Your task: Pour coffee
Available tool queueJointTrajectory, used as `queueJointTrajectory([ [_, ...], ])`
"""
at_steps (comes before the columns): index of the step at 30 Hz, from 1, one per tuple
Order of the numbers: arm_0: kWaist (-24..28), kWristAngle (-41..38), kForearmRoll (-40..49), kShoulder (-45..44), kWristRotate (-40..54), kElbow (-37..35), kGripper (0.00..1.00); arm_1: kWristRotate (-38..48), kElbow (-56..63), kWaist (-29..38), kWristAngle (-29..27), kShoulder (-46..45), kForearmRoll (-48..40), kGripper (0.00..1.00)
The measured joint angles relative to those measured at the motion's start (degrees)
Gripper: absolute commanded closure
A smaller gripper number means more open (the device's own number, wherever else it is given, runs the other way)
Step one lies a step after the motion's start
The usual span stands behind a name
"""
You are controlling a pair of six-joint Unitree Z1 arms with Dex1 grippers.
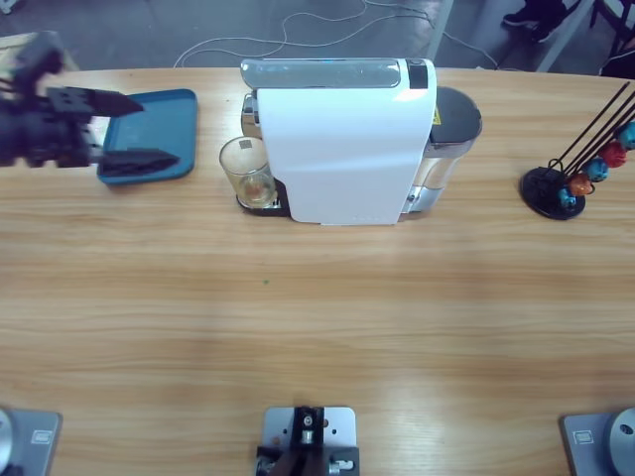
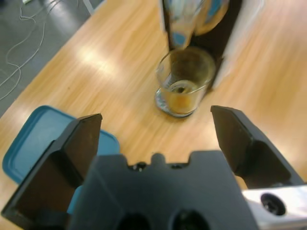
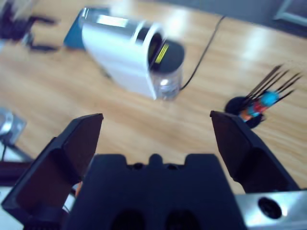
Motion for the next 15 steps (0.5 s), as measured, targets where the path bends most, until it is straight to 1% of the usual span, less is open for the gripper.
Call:
queueJointTrajectory([
  [1,-0.9,0.6,1.4,-2.8,-1.8,0.1,0.017,-0.9,-4.7,-2.4,0.7,2.7,1.7,0.982],
  [2,-1.6,1.2,3.0,-5.8,-3.8,0.1,0.018,-2.6,-9.7,-5.1,2.3,5.6,3.5,1.0],
  [5,-2.8,1.7,8.1,-12.8,-8.2,0.0,0.012,-6.9,-25.9,-12.9,9.9,15.5,9.5,1.0],
  [7,-4.3,2.3,11.7,-15.4,-10.2,-0.3,0.004,-9.1,-35.4,-16.6,14.4,22.7,13.7,1.0],
  [10,-6.9,4.8,17.1,-16.7,-11.6,-1.5,0.001,-11.0,-45.3,-19.3,17.4,32.9,17.2,1.0],
  [13,-7.7,7.3,20.9,-17.4,-13.1,-3.4,0.0,-11.4,-52.4,-20.6,19.0,42.0,19.0,1.0],
  [15,-7.8,8.1,21.6,-17.5,-13.5,-3.7,0.0,-11.6,-55.5,-20.7,19.3,46.9,19.5,1.0],
])
